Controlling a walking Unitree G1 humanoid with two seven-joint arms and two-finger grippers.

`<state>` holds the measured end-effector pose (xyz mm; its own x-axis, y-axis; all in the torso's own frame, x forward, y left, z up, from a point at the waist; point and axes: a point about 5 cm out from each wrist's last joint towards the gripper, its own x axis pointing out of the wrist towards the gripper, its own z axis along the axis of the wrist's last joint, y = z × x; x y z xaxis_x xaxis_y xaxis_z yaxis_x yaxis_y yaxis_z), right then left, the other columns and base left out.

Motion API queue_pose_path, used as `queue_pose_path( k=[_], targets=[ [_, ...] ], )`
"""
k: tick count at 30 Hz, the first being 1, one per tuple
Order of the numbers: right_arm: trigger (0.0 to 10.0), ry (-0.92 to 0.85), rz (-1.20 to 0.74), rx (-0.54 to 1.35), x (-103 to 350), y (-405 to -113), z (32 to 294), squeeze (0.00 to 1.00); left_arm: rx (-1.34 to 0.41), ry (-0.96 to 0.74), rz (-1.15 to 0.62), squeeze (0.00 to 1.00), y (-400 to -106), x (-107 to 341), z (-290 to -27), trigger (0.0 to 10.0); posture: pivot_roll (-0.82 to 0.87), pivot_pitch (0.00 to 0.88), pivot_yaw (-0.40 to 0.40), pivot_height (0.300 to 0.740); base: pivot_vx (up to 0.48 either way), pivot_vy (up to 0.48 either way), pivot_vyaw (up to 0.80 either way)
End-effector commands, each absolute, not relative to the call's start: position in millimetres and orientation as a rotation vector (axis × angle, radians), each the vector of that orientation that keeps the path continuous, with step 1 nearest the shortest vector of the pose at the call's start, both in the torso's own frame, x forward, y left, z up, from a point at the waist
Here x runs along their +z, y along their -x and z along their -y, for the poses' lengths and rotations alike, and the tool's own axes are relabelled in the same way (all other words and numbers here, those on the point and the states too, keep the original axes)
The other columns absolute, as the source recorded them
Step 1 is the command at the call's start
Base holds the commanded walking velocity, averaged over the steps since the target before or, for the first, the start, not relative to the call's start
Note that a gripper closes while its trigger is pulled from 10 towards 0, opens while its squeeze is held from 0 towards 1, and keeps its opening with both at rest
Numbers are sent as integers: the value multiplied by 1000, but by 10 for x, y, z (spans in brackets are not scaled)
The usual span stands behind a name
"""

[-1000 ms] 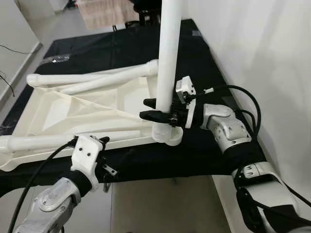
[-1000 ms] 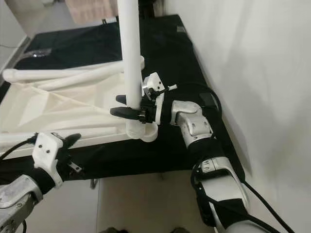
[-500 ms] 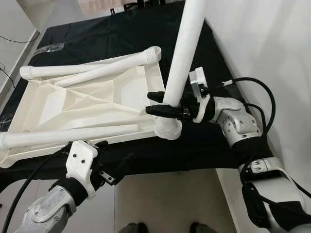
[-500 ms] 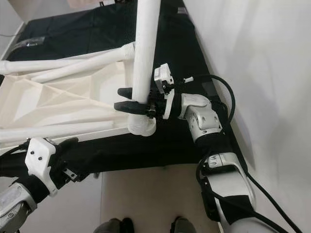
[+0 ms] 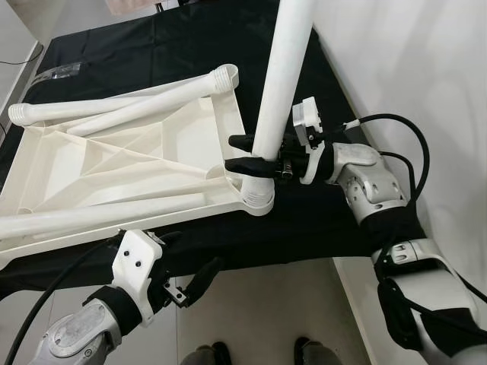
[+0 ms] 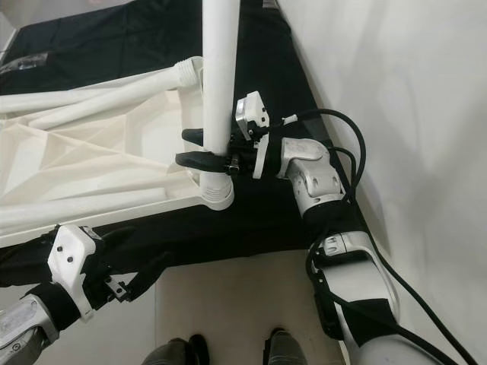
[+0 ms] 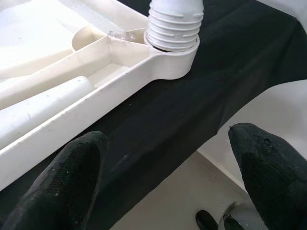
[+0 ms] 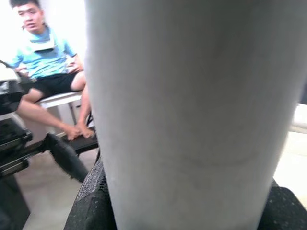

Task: Building children table

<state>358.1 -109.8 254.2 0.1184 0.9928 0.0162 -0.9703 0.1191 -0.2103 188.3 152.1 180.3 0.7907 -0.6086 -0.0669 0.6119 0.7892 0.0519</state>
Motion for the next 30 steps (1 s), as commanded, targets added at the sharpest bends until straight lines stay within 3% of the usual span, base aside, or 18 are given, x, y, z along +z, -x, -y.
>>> queue_pose_path(
  k=[1,8,11,14,24,30],
  targets=[
    [10000,204,-4,1455,2211,-3561,1136,0,-668,-80,-72,0,-1840,1792,-1532,10000,19,334,109,740,0,0,0],
    [10000,394,-39,1472,2083,-3505,1102,0,-678,-77,-80,0,-1826,1780,-1531,10000,14,323,108,740,0,0,0],
    [10000,564,-37,1539,2019,-3408,987,0,-684,-74,-88,0,-1824,1767,-1529,10000,6,305,106,740,0,0,0],
    [10000,599,-40,1560,2011,-3385,964,0,-686,-72,-89,0,-1825,1763,-1527,10000,5,303,105,740,0,0,0],
    [10000,615,-60,1564,2099,-3409,917,0,-689,-70,-89,0,-1834,1758,-1515,10000,-1,295,96,740,0,0,0],
    [10000,425,-88,1480,2159,-3482,831,0,-688,-69,-87,0,-1836,1757,-1511,10000,-3,293,94,740,0,0,0]
  ],
)
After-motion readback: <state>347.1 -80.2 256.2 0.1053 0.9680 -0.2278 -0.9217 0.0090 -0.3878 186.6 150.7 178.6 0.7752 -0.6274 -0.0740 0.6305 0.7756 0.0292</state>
